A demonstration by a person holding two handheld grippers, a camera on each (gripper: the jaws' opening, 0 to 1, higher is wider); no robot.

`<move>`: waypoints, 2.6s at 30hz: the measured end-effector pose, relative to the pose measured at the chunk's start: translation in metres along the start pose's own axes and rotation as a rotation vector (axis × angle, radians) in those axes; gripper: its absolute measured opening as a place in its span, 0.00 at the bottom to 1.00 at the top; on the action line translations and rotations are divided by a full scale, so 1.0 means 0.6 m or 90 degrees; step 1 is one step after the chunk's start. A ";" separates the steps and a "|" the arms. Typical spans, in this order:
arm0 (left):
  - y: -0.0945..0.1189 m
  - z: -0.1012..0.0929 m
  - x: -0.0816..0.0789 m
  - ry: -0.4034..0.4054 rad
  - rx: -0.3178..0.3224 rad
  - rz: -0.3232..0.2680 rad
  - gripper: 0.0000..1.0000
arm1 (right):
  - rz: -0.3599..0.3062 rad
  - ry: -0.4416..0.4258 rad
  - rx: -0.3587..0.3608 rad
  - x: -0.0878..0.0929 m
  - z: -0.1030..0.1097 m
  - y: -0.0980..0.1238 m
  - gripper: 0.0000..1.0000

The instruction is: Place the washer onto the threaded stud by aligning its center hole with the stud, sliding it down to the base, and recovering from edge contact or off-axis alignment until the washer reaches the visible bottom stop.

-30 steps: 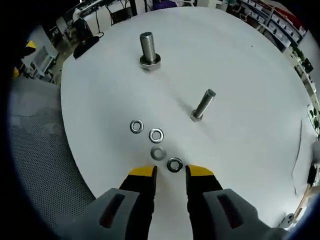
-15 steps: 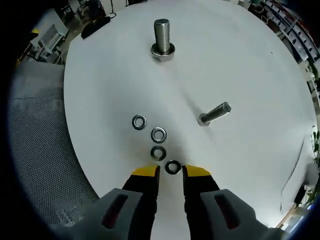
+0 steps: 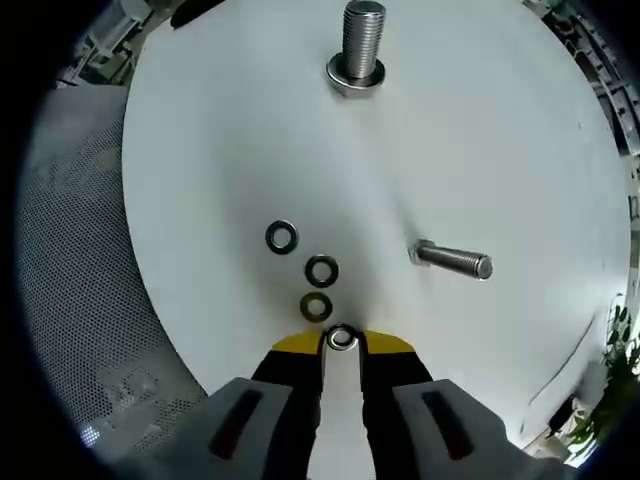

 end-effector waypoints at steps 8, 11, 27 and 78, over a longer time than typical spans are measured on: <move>0.000 0.002 -0.001 0.002 -0.002 -0.002 0.30 | -0.060 -0.030 0.017 0.007 0.007 0.002 0.15; 0.001 0.001 -0.002 0.002 0.000 -0.003 0.30 | -0.077 -0.016 0.028 0.008 0.006 0.001 0.15; 0.001 0.003 -0.004 0.004 -0.002 -0.007 0.29 | -0.168 -0.087 0.023 0.006 -0.005 0.029 0.14; 0.001 0.007 -0.004 0.003 -0.009 -0.007 0.29 | -0.233 -0.005 0.086 -0.069 -0.049 0.132 0.14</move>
Point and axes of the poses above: the point that each gripper's makers call its tool centre point, and the gripper's own axes: y roughly backward along the fingers, z roughly to its left, x roughly out of its underside, the point moved 3 cm from there along y, roughly backward along the fingers, and after that the axes turned 11 degrees about -x, right-handed, at the moved point
